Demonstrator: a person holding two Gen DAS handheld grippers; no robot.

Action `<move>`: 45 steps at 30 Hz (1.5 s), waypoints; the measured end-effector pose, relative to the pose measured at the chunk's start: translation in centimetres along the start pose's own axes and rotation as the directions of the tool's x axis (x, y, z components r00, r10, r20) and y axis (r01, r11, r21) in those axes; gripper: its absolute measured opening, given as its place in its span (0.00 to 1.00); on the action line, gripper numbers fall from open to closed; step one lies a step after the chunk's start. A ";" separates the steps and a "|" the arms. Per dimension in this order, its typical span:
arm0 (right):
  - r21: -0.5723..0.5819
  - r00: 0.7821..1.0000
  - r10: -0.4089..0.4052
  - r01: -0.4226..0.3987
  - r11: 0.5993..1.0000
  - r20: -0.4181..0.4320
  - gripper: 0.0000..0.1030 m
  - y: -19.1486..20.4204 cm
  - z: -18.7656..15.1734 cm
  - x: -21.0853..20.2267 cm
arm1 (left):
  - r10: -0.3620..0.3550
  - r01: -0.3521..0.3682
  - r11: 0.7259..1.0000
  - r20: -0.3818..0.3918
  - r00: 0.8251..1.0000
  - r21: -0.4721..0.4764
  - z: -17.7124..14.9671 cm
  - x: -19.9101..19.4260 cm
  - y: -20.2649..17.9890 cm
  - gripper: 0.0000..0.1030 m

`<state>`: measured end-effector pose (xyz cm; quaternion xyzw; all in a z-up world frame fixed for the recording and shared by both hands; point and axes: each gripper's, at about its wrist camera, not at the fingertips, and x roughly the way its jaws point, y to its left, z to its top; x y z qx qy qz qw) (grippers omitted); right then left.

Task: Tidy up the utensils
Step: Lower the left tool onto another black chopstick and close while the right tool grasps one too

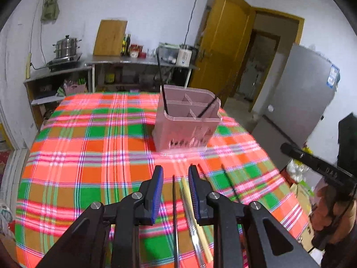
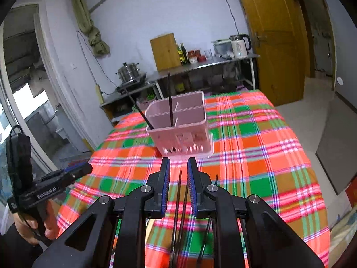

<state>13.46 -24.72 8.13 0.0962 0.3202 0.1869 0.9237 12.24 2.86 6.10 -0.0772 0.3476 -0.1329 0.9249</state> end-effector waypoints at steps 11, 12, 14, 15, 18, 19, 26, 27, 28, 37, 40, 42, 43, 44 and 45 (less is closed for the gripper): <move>0.011 0.996 0.012 -0.011 1.000 -0.086 0.16 -0.6 -2.4 2.6 | 0.012 -0.011 1.000 -0.138 0.990 0.008 -2.9 5.0 0.4 0.22; 0.011 0.996 0.011 -0.010 1.000 -0.092 0.16 -0.7 -2.5 2.8 | 0.008 -0.007 1.000 -0.150 0.989 0.011 -3.1 5.5 0.4 0.22; 0.013 0.994 0.009 -0.008 1.000 -0.107 0.16 -0.7 -2.8 3.4 | 0.025 -0.022 1.000 -0.173 0.985 0.021 -3.6 6.7 0.3 0.22; 0.013 0.993 0.011 -0.010 1.000 -0.116 0.16 -0.8 -2.9 3.8 | 0.028 -0.024 0.999 -0.183 0.983 0.023 -3.8 7.1 0.3 0.22; 0.004 0.989 0.010 -0.009 1.000 -0.145 0.15 -0.9 -3.5 5.1 | 0.021 -0.017 1.000 -0.220 0.975 0.019 -4.3 8.9 0.3 0.22; 0.000 0.987 0.009 -0.009 1.000 -0.159 0.14 -0.9 -3.7 5.7 | 0.020 -0.016 1.000 -0.230 0.973 0.020 -4.5 9.5 0.3 0.22; -0.021 0.970 0.001 -0.006 1.000 -0.244 0.14 -1.1 -4.8 9.1 | 0.006 -0.003 1.000 -0.276 0.961 0.010 -4.9 12.2 0.6 0.22; -0.022 0.968 -0.002 -0.004 1.000 -0.252 0.14 -1.1 -4.9 9.4 | 0.006 -0.002 1.000 -0.278 0.961 0.013 -4.9 12.4 0.6 0.22; -0.022 0.965 -0.001 -0.005 1.000 -0.263 0.14 -1.2 -5.0 10.0 | 0.009 -0.004 1.000 -0.280 0.960 0.017 -4.9 12.5 0.5 0.22; -0.033 0.939 -0.023 0.013 0.999 -0.342 0.14 -1.6 -5.8 14.0 | 0.034 -0.021 0.999 -0.280 0.959 0.048 -4.8 13.8 0.5 0.22; -0.040 0.935 -0.030 0.017 0.999 -0.354 0.14 -1.5 -5.9 14.8 | 0.053 -0.040 0.998 -0.272 0.961 0.054 -4.8 13.8 0.5 0.19; -0.043 0.932 -0.034 0.020 0.999 -0.361 0.14 -1.5 -5.8 15.2 | 0.067 -0.056 0.997 -0.269 0.961 0.050 -4.8 13.8 0.6 0.13; -0.045 0.931 -0.035 0.020 0.999 -0.364 0.14 -1.5 -5.8 15.4 | 0.079 -0.068 0.997 -0.266 0.961 0.048 -4.8 13.8 0.8 0.12; -0.046 0.930 -0.037 0.021 0.999 -0.367 0.14 -1.4 -5.7 15.6 | 0.082 -0.073 0.996 -0.266 0.961 0.043 -4.7 13.9 1.1 0.12; -0.047 0.928 -0.040 0.024 0.999 -0.371 0.14 -1.5 -5.7 15.8 | 0.079 -0.074 0.997 -0.268 0.960 0.030 -4.5 13.9 1.4 0.12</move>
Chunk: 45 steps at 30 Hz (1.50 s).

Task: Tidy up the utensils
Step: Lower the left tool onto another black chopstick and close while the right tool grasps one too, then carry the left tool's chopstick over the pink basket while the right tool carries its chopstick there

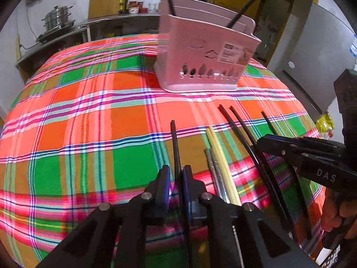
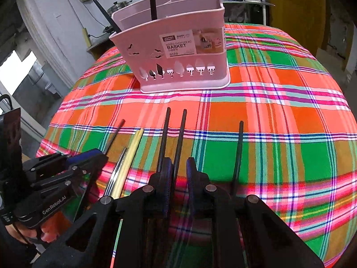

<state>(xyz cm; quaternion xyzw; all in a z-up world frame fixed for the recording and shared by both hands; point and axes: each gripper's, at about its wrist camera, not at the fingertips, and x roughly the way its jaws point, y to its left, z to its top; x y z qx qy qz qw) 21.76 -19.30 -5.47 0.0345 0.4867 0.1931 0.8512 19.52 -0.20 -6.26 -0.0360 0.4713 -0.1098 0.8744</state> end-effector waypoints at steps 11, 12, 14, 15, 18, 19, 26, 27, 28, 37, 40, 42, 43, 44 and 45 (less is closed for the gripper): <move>-0.010 0.999 -0.028 0.028 1.000 -0.037 0.14 0.0 1.3 1.2 | 0.009 -0.012 0.998 -0.051 0.999 -0.061 1.2 0.3 1.5 0.12; -0.011 0.999 -0.032 0.031 0.999 -0.041 0.14 0.1 1.4 1.3 | 0.010 -0.014 0.998 -0.061 0.998 -0.057 1.4 0.4 1.4 0.12; -0.018 0.998 -0.045 0.044 0.999 -0.051 0.14 0.2 1.7 1.6 | 0.011 -0.015 0.998 -0.071 0.997 -0.056 1.9 0.8 1.5 0.12; -0.019 0.997 -0.049 0.048 0.999 -0.054 0.14 0.3 1.8 1.7 | 0.011 -0.015 0.998 -0.072 0.997 -0.055 2.1 0.9 1.5 0.12; -0.020 0.997 -0.058 0.057 0.998 -0.053 0.09 0.3 1.9 1.9 | 0.015 -0.019 0.999 -0.072 0.997 -0.050 2.5 1.3 1.5 0.12; -0.018 0.996 -0.065 0.064 0.998 -0.052 0.07 0.3 2.0 1.9 | 0.020 -0.023 0.999 -0.070 0.997 -0.044 2.6 1.4 1.4 0.12; 0.002 0.998 -0.046 0.046 0.999 -0.047 0.05 0.0 2.2 1.5 | 0.021 -0.025 0.998 -0.079 0.997 -0.060 2.9 1.4 1.3 0.05; 0.004 0.998 -0.042 0.042 0.999 -0.042 0.05 -0.1 2.2 1.2 | 0.014 -0.020 0.997 -0.079 0.997 -0.070 3.0 1.3 1.5 0.05; 0.004 0.999 -0.039 0.040 0.999 -0.037 0.05 -0.2 2.2 1.0 | 0.014 -0.019 0.997 -0.072 0.997 -0.073 3.0 1.0 1.5 0.05; 0.005 0.999 -0.011 0.011 1.000 0.052 0.05 0.1 3.3 -3.7 | -0.010 0.012 0.999 0.033 0.999 -0.047 5.0 -4.2 1.1 0.05; -0.003 0.996 -0.009 0.009 1.000 0.092 0.05 0.7 4.0 -5.4 | -0.019 0.022 0.999 0.081 0.997 -0.040 6.0 -6.6 1.0 0.04; -0.007 0.993 -0.007 0.008 1.000 0.120 0.05 0.9 4.5 -6.6 | -0.024 0.029 0.999 0.106 0.994 -0.038 6.5 -7.8 0.9 0.04; -0.008 0.990 -0.008 0.009 1.000 0.137 0.05 1.0 4.7 -7.4 | -0.027 0.032 0.999 0.121 0.992 -0.036 6.8 -8.6 0.9 0.04; -0.008 0.989 -0.008 0.009 1.000 0.149 0.05 1.1 4.9 -8.1 | -0.029 0.034 0.999 0.131 0.991 -0.035 7.0 -9.1 0.8 0.04; -0.009 0.986 -0.007 0.009 1.000 0.167 0.05 1.1 5.1 -9.0 | -0.031 0.036 0.999 0.147 0.989 -0.031 7.2 -9.8 0.7 0.04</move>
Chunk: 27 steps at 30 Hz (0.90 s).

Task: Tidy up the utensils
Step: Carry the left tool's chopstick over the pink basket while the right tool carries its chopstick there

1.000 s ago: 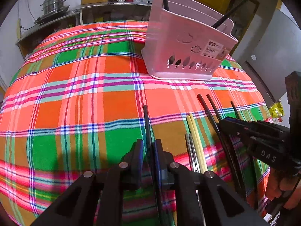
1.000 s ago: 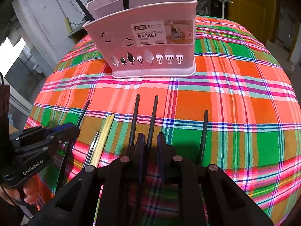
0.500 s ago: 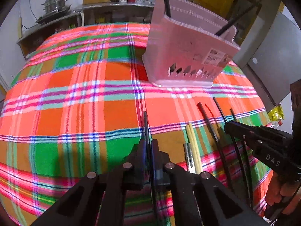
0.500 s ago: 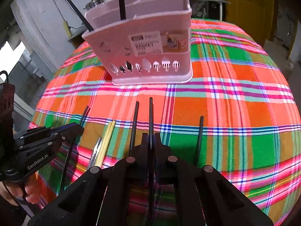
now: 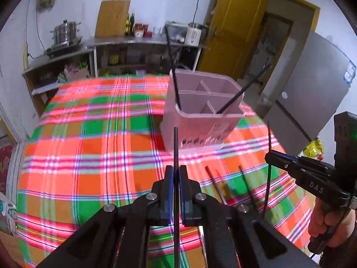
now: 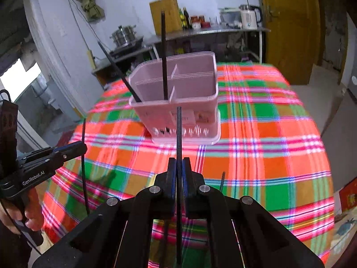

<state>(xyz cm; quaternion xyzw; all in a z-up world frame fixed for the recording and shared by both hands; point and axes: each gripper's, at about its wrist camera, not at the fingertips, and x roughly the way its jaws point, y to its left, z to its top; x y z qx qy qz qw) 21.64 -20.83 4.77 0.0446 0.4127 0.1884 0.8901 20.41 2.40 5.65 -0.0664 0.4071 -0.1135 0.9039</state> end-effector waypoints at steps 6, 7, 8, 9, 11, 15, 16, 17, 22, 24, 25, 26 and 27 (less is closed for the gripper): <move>-0.007 0.997 -0.001 0.002 1.000 0.071 0.05 0.1 1.0 -3.2 | -0.015 0.014 1.000 0.062 0.998 0.019 1.3 -2.9 -0.9 0.04; -0.007 0.997 -0.001 0.002 1.000 0.082 0.05 0.2 1.2 -3.6 | -0.016 0.014 1.000 0.067 0.998 0.023 1.5 -3.2 -1.0 0.04; -0.008 0.996 -0.002 0.003 1.000 0.092 0.05 0.3 1.3 -4.0 | -0.017 0.015 1.000 0.074 0.997 0.027 1.6 -3.5 -1.2 0.04; -0.009 0.995 -0.003 0.003 1.000 0.098 0.05 0.2 1.4 -4.2 | -0.019 0.016 0.999 0.080 0.997 0.031 1.8 -3.8 -1.4 0.04; -0.009 0.993 -0.001 0.002 1.000 0.114 0.05 0.3 1.6 -4.8 | -0.021 0.017 0.999 0.093 0.995 0.039 2.1 -4.4 -1.6 0.04; -0.012 0.991 0.000 0.001 1.000 0.131 0.05 0.5 1.9 -5.6 | -0.027 0.022 0.999 0.108 0.994 0.048 2.6 -5.3 -2.0 0.04; -0.013 0.991 0.000 0.002 1.000 0.134 0.05 0.5 1.9 -5.8 | -0.029 0.023 0.999 0.110 0.994 0.048 2.7 -5.3 -2.0 0.04; -0.013 0.991 0.000 0.001 1.000 0.137 0.05 0.6 2.0 -6.0 | -0.034 0.029 0.999 0.113 0.993 0.046 2.9 -5.5 -2.0 0.04; -0.022 0.988 -0.002 0.006 1.000 0.155 0.05 0.8 2.4 -6.7 | -0.050 0.043 0.998 0.122 0.991 0.054 3.8 -6.2 -2.2 0.04; -0.022 0.986 0.000 0.004 1.000 0.165 0.05 0.9 2.6 -7.0 | -0.060 0.054 0.997 0.118 0.991 0.057 4.1 -6.3 -2.3 0.04; -0.021 0.985 0.006 -0.003 1.000 0.170 0.05 1.0 2.8 -7.2 | -0.060 0.053 0.997 0.118 0.991 0.058 4.2 -6.3 -2.3 0.04; -0.021 0.985 0.011 -0.007 1.000 0.175 0.05 1.1 3.0 -7.3 | -0.061 0.054 0.997 0.117 0.991 0.057 4.4 -6.3 -2.3 0.04; -0.023 0.984 0.011 -0.007 1.000 0.178 0.05 1.2 3.1 -7.3 | -0.063 0.057 0.997 0.114 0.991 0.055 4.6 -6.3 -2.3 0.04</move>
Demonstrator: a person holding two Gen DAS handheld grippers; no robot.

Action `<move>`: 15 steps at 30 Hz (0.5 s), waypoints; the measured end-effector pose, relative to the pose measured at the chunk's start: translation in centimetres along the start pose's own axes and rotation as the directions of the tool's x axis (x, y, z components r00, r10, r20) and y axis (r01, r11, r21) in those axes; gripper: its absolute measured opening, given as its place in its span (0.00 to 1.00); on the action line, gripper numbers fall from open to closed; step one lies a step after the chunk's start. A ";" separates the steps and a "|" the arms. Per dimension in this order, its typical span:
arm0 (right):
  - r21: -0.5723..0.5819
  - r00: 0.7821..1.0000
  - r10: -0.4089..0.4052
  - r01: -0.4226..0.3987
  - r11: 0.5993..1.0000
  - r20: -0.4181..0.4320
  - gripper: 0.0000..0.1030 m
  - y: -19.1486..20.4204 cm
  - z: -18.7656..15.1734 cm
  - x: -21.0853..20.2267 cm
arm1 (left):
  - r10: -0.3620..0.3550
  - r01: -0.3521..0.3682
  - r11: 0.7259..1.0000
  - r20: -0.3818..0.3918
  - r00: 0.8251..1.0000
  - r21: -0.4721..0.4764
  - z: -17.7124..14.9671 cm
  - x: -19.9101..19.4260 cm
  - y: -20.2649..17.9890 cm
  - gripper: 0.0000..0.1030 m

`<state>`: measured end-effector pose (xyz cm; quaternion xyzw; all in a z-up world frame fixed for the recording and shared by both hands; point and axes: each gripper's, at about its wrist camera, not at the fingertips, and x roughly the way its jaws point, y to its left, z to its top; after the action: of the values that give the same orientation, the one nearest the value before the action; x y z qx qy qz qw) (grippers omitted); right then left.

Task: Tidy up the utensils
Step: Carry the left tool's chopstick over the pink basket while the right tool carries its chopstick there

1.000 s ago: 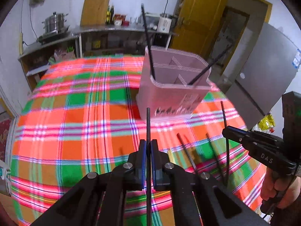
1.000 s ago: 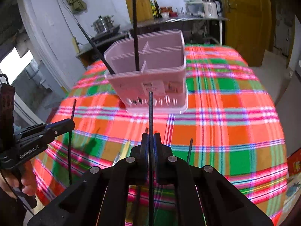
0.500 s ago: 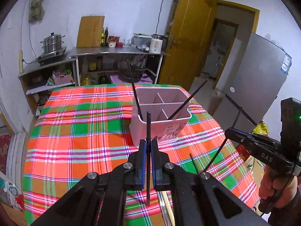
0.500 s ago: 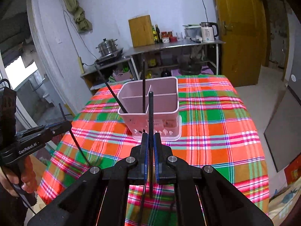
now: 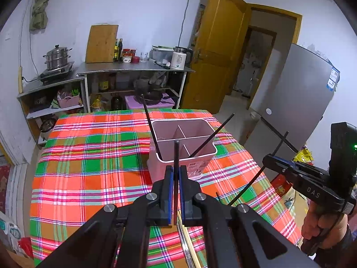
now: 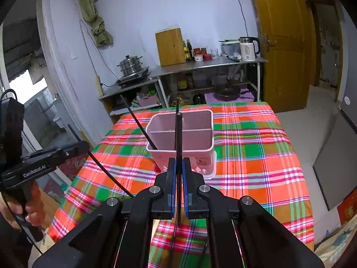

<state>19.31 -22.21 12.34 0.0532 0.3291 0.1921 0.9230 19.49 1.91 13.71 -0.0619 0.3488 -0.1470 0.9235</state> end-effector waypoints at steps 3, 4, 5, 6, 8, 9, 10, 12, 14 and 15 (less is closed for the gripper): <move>-0.004 1.000 0.011 -0.011 1.000 0.008 0.05 0.5 0.7 0.2 | -0.008 0.008 1.000 -0.004 1.000 -0.012 0.9 0.3 0.2 0.04; -0.004 1.000 0.014 -0.014 1.000 0.010 0.05 0.6 0.9 0.3 | -0.012 0.012 1.000 -0.002 1.000 -0.014 1.3 0.2 0.2 0.04; -0.006 1.000 0.017 -0.017 1.000 0.013 0.05 0.8 1.1 0.3 | -0.014 0.014 1.000 0.000 1.000 -0.013 1.5 0.2 0.2 0.04; -0.010 1.000 0.021 -0.021 1.000 0.019 0.05 1.1 1.5 0.4 | -0.015 0.015 1.000 0.002 1.000 -0.013 2.0 0.2 0.2 0.04; -0.013 0.999 0.028 -0.027 1.000 0.026 0.05 1.3 2.1 0.6 | -0.015 0.015 1.000 0.013 1.000 -0.007 2.8 -0.1 0.2 0.04; -0.014 0.999 0.032 -0.031 0.999 0.032 0.05 1.5 2.6 0.7 | -0.014 0.014 1.000 0.017 1.000 -0.004 3.3 -0.2 0.1 0.04; -0.015 0.999 0.037 -0.036 0.999 0.040 0.05 1.7 3.1 0.7 | -0.013 0.013 1.000 0.023 1.000 0.001 3.8 -0.3 0.0 0.04; -0.017 0.997 0.047 -0.046 0.999 0.053 0.05 1.9 3.8 0.7 | -0.011 0.011 1.000 0.033 0.999 0.003 4.8 -0.4 0.0 0.04; -0.018 0.996 0.055 -0.054 0.998 0.071 0.05 2.2 4.9 0.7 | -0.010 0.010 1.000 0.044 0.999 0.005 5.8 -0.6 -0.1 0.04; -0.018 0.995 0.057 -0.056 0.998 0.076 0.05 2.2 5.3 0.8 | -0.010 0.009 1.000 0.054 0.999 0.007 6.4 -0.7 -0.2 0.04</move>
<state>22.45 -19.76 16.47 0.0623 0.2902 0.2186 0.9296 23.19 2.05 18.97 -0.0644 0.3230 -0.1508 0.9321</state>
